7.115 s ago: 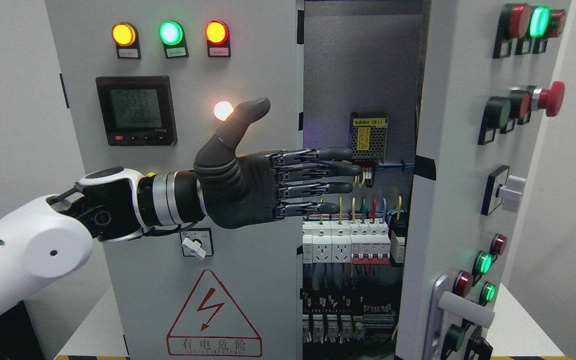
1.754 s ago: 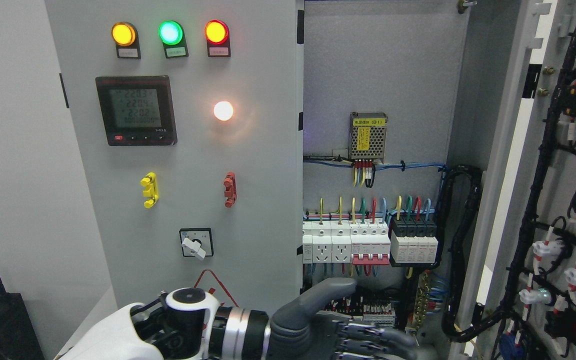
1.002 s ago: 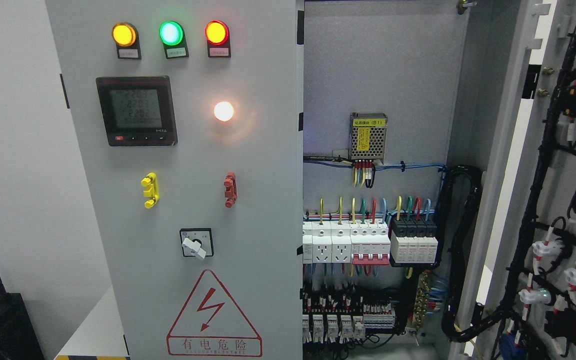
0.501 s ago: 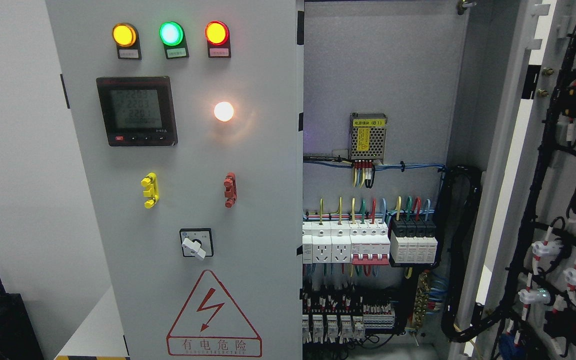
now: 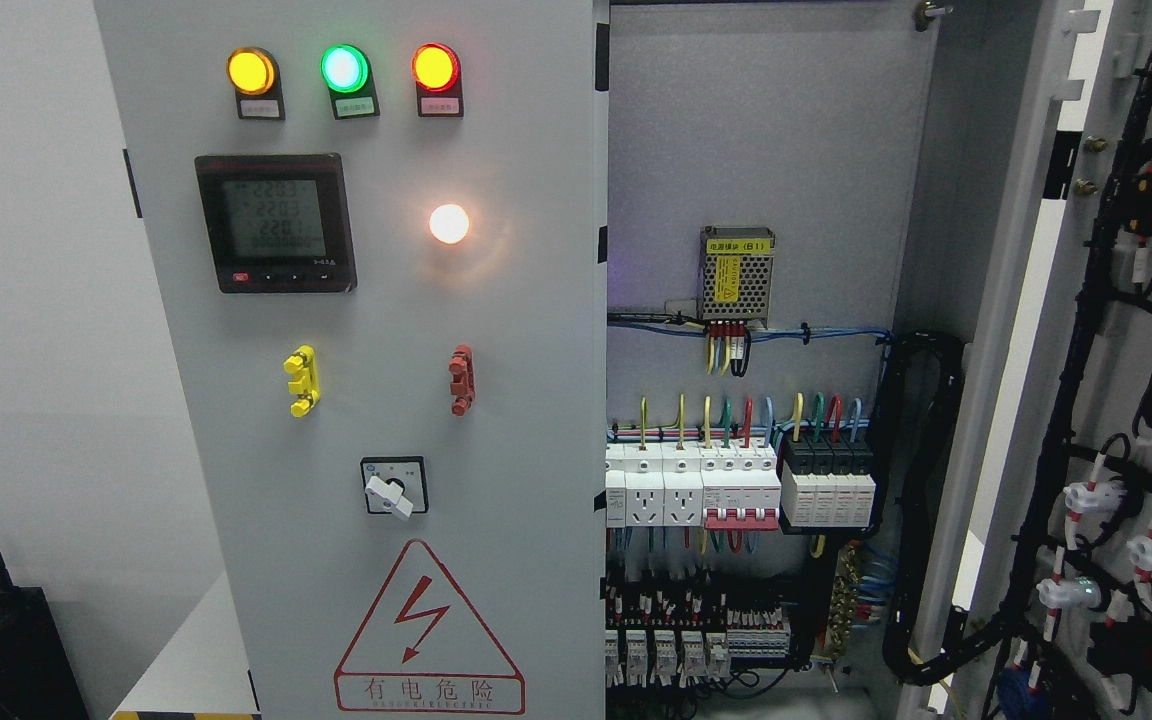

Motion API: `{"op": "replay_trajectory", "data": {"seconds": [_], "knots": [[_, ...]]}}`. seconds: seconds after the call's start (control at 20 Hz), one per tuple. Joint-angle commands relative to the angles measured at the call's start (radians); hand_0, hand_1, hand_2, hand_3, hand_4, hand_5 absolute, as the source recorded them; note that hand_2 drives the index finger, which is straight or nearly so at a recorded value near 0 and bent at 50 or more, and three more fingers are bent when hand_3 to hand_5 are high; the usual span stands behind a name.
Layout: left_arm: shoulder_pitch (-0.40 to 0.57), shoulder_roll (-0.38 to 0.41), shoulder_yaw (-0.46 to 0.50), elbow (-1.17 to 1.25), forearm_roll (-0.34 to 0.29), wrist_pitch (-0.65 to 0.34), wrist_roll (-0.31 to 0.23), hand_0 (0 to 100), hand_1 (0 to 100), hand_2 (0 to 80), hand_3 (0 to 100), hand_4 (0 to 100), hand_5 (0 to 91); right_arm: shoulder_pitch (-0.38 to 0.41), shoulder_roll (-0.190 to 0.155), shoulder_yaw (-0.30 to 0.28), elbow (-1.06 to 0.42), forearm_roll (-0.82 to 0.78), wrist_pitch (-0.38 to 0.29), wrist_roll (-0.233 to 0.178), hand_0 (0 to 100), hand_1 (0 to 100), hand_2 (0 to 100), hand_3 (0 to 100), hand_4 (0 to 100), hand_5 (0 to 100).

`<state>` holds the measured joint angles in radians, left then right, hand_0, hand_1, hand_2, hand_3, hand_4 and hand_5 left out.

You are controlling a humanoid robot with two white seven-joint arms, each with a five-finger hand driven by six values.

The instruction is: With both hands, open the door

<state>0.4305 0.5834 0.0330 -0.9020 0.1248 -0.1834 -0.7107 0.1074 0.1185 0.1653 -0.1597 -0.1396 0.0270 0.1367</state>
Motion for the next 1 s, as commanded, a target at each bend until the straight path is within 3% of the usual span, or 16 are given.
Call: {"op": "replay_trajectory", "data": {"seconds": [0.0,0.2,0.4,0.65,0.75,0.95], "knots": [[-0.029,-0.240,0.134,0.495,-0.099,-0.033,0.060,0,0,0.0,0,3,0.0,0.000,0.001,-0.001,-0.012,0.000,0.001,-0.002,0,0,0,0,0,0],[-0.177,-0.333,0.087,0.733,-0.160,-0.031,0.175,0,0,0.0,0,3,0.0,0.000,-0.002,-0.001,-0.012,0.000,0.001,-0.002,0,0,0,0,0,0],[-0.249,-0.430,0.035,0.824,-0.169,-0.025,0.310,0,0,0.0,0,3,0.0,0.000,-0.003,-0.001,-0.014,0.000,0.001,-0.002,0,0,0,0,0,0],[-0.294,-0.556,0.071,0.887,-0.290,0.021,0.474,0,0,0.0,0,3,0.0,0.000,-0.003,-0.001,-0.014,0.002,-0.001,-0.003,0,0,0,0,0,0],[-0.296,-0.589,0.077,0.885,-0.341,0.039,0.504,0,0,0.0,0,3,0.0,0.011,-0.006,0.000,-0.043,-0.002,-0.002,-0.011,0,0,0,0,0,0],[-0.317,-0.613,0.107,0.879,-0.409,0.099,0.507,0,0,0.0,0,3,0.0,0.233,-0.060,0.013,-0.448,0.000,0.002,-0.014,0,0,0,0,0,0]]}}
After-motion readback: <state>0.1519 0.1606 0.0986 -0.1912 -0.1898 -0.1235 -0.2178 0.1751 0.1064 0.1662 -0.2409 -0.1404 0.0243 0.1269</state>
